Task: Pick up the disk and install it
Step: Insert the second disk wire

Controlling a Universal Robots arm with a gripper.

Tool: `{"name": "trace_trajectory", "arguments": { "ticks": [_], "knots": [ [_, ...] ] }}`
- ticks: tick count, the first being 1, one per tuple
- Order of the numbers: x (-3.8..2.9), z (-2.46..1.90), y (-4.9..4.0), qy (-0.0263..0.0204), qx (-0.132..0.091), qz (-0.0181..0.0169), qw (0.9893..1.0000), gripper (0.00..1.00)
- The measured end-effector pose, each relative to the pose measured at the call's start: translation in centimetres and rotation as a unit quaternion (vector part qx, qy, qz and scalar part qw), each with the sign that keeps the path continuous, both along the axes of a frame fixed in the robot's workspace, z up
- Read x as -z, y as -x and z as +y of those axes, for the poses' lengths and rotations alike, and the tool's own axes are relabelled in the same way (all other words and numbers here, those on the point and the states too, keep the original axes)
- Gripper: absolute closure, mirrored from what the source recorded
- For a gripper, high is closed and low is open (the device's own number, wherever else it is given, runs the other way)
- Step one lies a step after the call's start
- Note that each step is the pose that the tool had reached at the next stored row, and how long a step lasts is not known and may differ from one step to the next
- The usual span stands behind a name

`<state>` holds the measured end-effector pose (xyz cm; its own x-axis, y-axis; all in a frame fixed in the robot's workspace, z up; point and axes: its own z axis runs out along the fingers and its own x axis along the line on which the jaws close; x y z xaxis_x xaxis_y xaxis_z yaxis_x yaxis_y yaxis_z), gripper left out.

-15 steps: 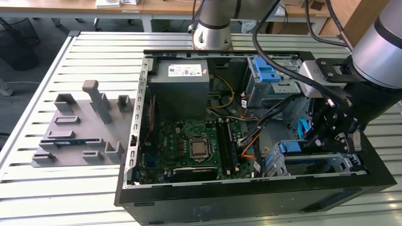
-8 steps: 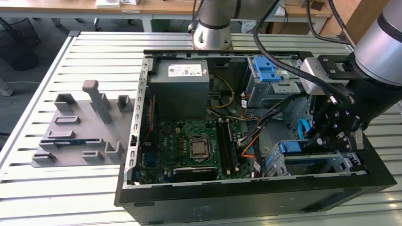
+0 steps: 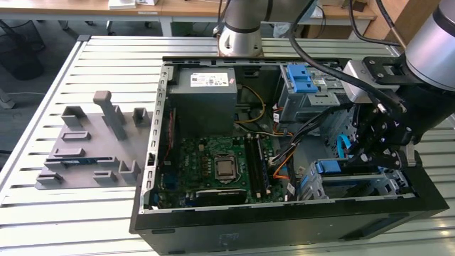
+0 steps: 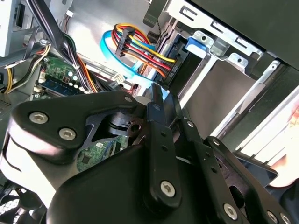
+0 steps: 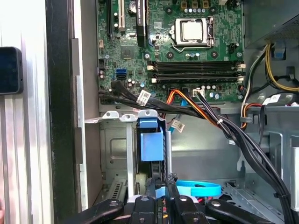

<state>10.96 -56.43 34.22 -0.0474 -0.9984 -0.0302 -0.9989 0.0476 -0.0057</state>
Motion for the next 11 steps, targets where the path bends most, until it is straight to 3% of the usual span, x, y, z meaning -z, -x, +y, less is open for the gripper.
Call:
{"name": "trace_trajectory", "arguments": {
  "ticks": [4, 8, 11],
  "knots": [
    [-0.38, 0.00, 0.00, 0.0000, 0.000, 0.0000, 1.0000, 0.76],
    [-0.42, 0.00, 0.00, -0.0001, 0.000, 0.0000, 1.0000, 0.89],
    [-0.44, 0.00, 0.00, 0.0000, 0.000, 0.0000, 1.0000, 0.89]
  ]
}}
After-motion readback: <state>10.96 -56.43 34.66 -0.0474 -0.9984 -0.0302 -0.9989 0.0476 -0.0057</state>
